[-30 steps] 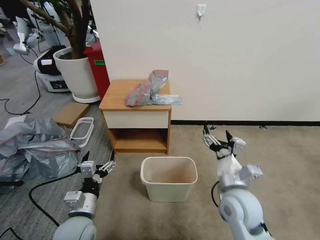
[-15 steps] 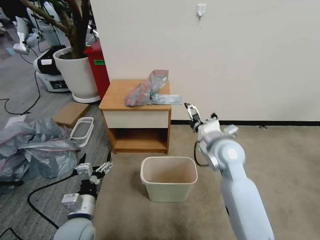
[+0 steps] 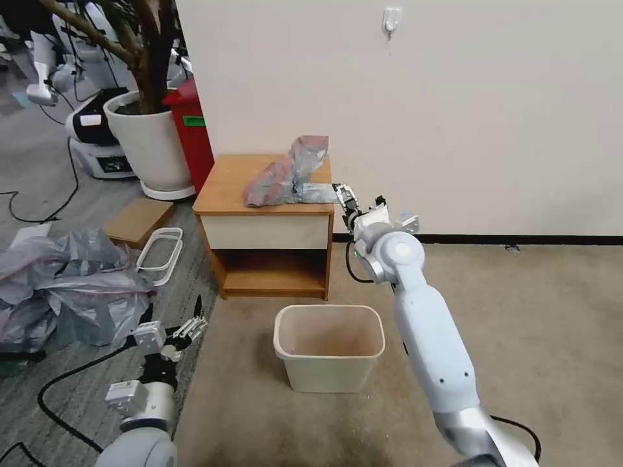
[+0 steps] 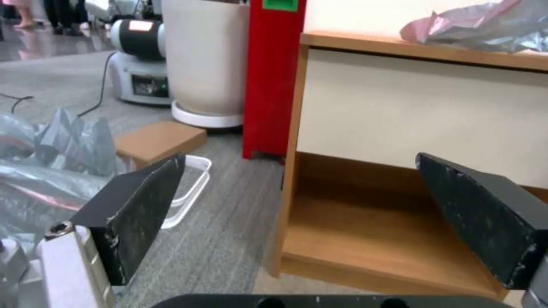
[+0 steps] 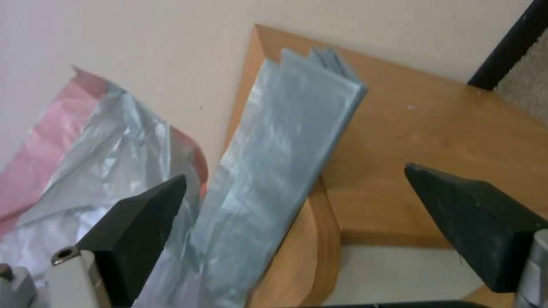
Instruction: Pick up the garbage bag from the table and place it over the trash can.
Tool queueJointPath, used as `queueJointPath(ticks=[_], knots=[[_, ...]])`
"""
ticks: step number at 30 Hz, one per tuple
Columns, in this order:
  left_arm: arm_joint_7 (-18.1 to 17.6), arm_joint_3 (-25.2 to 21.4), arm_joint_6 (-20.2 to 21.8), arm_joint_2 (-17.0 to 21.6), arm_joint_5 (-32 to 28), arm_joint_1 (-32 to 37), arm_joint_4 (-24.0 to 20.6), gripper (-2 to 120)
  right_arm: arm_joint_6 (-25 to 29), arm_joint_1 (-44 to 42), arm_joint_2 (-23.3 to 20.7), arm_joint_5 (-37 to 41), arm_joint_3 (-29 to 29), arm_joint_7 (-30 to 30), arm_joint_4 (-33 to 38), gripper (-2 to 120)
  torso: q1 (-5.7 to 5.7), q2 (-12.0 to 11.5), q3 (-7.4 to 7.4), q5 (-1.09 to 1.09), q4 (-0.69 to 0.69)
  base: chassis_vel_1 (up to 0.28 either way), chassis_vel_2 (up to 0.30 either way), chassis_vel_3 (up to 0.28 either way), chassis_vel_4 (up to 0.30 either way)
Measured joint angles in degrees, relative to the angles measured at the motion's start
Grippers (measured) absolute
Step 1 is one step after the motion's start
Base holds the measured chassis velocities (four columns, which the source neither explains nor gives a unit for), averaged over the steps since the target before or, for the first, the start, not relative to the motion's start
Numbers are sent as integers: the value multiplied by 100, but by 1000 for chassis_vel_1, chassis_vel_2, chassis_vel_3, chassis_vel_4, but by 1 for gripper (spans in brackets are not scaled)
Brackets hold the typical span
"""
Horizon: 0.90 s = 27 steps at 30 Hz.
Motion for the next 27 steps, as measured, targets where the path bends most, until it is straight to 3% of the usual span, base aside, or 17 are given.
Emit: queueJointPath(ticks=[11,15,27], knots=[[-133,-8,16,-61,124,3,-3,100,20,243,105,-14,21,-172,-367,97,0,0,0,0,0,0,0,0,0],[-159,-26,19,-70,138,15,-3,100,30,361,162,-33,26,-220,-550,90,0,0,0,0,0,0,0,0,0],[-188,-95,14,-71,164,44,-9,100,133,485,248,-207,37,-372,-834,44,0,0,-1,0,0,0,0,0,0]])
